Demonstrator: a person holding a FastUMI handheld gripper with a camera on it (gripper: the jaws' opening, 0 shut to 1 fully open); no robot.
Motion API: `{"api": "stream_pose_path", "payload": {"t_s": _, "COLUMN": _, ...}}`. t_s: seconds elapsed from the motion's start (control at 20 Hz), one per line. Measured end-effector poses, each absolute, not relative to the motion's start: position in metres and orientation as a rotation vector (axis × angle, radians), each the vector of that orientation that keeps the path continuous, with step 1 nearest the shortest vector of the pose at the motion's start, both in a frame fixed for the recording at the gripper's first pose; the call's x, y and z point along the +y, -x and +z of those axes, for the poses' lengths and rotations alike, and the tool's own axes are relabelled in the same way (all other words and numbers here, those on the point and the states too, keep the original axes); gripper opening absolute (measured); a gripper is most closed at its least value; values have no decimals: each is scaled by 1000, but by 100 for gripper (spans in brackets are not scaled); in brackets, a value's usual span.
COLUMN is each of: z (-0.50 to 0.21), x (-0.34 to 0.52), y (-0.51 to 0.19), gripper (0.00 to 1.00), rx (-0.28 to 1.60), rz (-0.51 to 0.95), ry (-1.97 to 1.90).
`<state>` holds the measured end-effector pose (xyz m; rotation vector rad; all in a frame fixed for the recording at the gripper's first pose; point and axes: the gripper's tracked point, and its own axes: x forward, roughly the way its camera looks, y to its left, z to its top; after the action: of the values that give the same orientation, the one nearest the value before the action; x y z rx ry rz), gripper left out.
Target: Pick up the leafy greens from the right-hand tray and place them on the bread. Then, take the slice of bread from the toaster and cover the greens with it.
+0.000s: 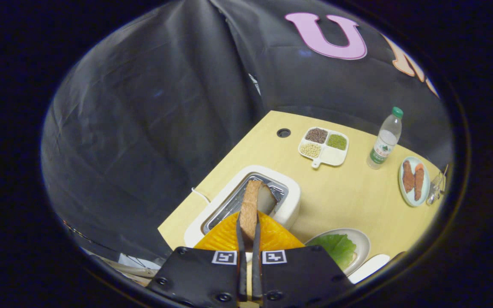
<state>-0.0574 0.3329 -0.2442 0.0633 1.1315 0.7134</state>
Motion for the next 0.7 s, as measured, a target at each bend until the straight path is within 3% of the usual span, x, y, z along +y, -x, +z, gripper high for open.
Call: {"api": "stream_pose_path", "payload": {"t_s": 0.7, "z": -223, "x": 277, "y": 50, "gripper": 7, "rx": 1096, "rz": 645, "ry": -326}}
